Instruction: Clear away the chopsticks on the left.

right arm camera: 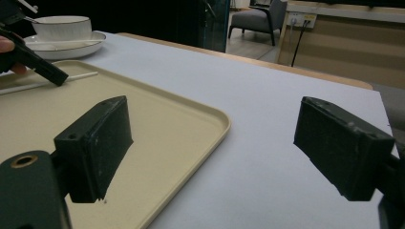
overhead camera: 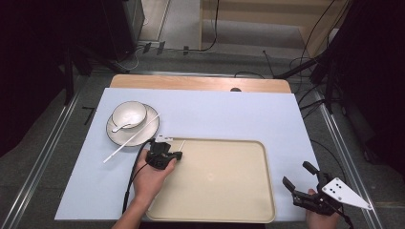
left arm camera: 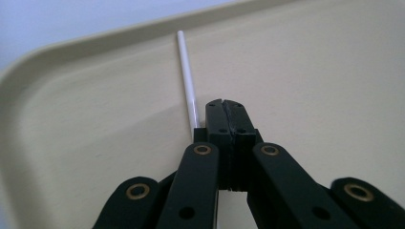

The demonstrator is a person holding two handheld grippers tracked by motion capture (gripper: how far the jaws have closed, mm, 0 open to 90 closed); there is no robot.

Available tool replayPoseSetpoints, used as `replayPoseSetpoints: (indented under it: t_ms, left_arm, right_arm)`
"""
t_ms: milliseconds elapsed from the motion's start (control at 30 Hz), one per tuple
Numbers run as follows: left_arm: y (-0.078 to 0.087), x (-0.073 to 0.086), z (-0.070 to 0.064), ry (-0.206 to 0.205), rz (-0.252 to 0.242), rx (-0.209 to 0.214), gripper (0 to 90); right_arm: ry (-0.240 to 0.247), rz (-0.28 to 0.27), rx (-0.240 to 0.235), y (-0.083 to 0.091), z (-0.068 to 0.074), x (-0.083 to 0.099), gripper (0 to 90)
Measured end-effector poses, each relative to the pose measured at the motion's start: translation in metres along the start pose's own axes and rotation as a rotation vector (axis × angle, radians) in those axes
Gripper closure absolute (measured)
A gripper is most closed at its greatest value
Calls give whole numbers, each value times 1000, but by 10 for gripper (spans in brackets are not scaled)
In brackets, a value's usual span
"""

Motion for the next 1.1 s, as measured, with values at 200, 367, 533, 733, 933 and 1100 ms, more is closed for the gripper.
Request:
replayPoseSetpoints:
  t_ms: [200, 367, 533, 733, 933, 1100]
  left_arm:
    - [9, 5, 11, 0, -4, -18, 900]
    - [16, 9, 19, 9, -16, -39, 900]
    - [21, 13, 25, 8, -27, -48, 900]
    - [23, 15, 29, 13, -33, -49, 900]
    - [24, 16, 29, 6, -41, -34, 900]
    - [26, 15, 29, 4, -53, -30, 862]
  right_arm:
    - [-3, 1, 6, 1, 0, 1, 131]
    - [-6, 7, 5, 0, 2, 2, 130]
    - [-3, 11, 0, -1, 3, 3, 130]
    - [-5, 8, 1, 0, 2, 3, 130]
    - [-2, 9, -4, -1, 3, 3, 131]
    - [-1, 7, -4, -1, 2, 3, 130]
Point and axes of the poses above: each handheld gripper's, and its own axes: y roughly backward along the jaws, x roughly out of its underside, z roughly to its left, the point moved 6 cm from there along -y, roughly forward along the jaws, and after that the axes turned 1 degree about x, right-handed, at the moved point
